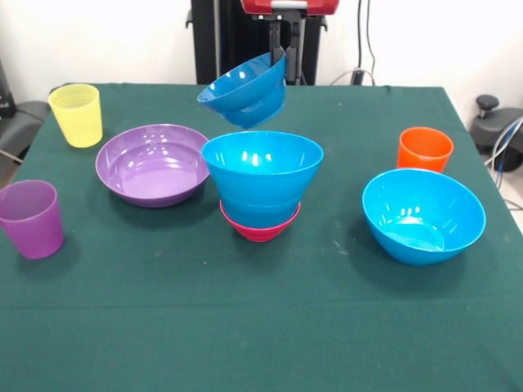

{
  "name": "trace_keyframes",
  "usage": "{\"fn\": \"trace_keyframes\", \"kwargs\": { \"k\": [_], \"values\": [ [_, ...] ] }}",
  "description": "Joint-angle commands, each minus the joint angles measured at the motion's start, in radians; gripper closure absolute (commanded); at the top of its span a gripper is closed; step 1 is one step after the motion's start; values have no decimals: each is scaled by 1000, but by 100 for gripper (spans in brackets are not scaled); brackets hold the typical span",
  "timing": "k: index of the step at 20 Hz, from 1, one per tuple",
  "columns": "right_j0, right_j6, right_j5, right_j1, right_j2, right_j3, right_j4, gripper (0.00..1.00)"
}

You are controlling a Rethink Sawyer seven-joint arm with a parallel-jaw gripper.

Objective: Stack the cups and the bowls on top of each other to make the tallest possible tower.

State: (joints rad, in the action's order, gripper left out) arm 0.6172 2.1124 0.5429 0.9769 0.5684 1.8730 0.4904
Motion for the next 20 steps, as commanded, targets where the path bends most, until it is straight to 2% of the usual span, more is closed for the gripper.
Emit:
{"fn": "trace_keyframes", "kwargs": {
  "k": [1, 20],
  "values": [
    [-35, -67, 69, -58, -13, -32, 48, 100],
    [-44, -68, 81, -62, -17, -44, 44, 100]
  ]
}}
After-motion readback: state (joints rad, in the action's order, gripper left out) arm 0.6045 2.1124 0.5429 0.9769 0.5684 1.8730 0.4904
